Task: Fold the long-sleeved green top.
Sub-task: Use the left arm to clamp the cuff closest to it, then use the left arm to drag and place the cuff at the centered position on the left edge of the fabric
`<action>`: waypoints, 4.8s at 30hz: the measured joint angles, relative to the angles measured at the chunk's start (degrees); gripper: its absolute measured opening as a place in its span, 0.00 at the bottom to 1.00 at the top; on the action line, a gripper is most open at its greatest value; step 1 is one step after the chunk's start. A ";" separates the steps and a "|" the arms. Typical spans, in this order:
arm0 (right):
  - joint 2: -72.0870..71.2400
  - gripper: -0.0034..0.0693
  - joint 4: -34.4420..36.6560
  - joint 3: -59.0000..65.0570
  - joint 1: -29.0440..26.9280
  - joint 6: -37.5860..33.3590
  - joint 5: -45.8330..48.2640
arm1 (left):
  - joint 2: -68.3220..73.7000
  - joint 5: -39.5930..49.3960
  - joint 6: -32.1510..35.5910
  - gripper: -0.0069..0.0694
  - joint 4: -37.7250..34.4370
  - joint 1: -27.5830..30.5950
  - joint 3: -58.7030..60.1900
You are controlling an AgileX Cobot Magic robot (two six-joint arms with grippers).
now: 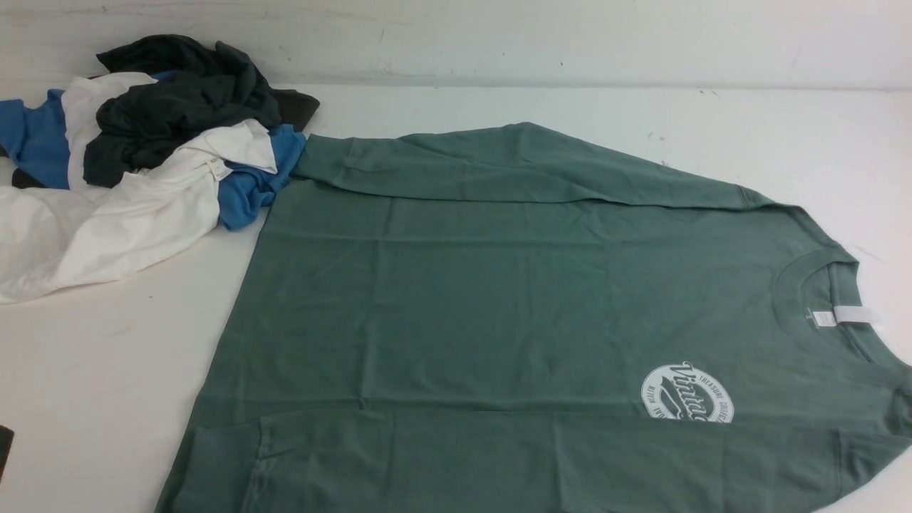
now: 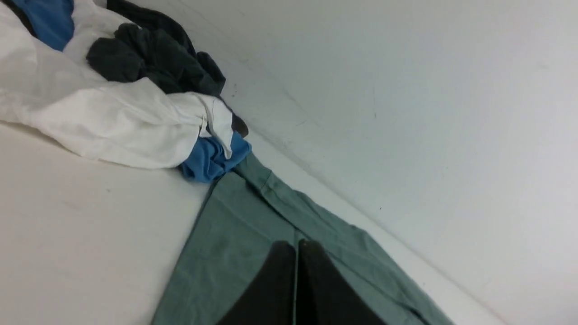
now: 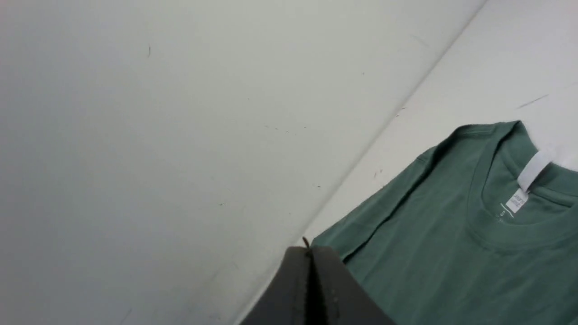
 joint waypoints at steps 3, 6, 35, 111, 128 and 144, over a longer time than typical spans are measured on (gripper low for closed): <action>0.00 0.03 1.35 0.00 0.00 0.58 -1.73 | 0.00 -8.77 -0.19 0.09 -2.99 0.00 -0.18; 0.00 0.03 3.00 -0.67 0.13 1.10 -3.05 | 0.00 -11.57 0.38 0.09 -3.89 0.00 -4.28; 48.88 0.03 1.51 -54.76 2.91 -47.88 66.41 | 84.84 49.83 16.34 0.09 19.52 -8.32 -48.31; 48.93 0.03 2.77 -51.99 2.95 -50.20 66.53 | 103.25 54.10 3.30 0.09 30.52 -9.15 -94.86; 60.32 0.03 -4.72 -55.27 17.53 -45.62 65.90 | 110.42 50.83 4.59 0.09 33.79 -9.15 -94.86; 84.50 0.31 -36.27 -55.59 45.48 -16.28 42.65 | 113.10 50.58 4.59 0.09 35.16 -9.15 -95.03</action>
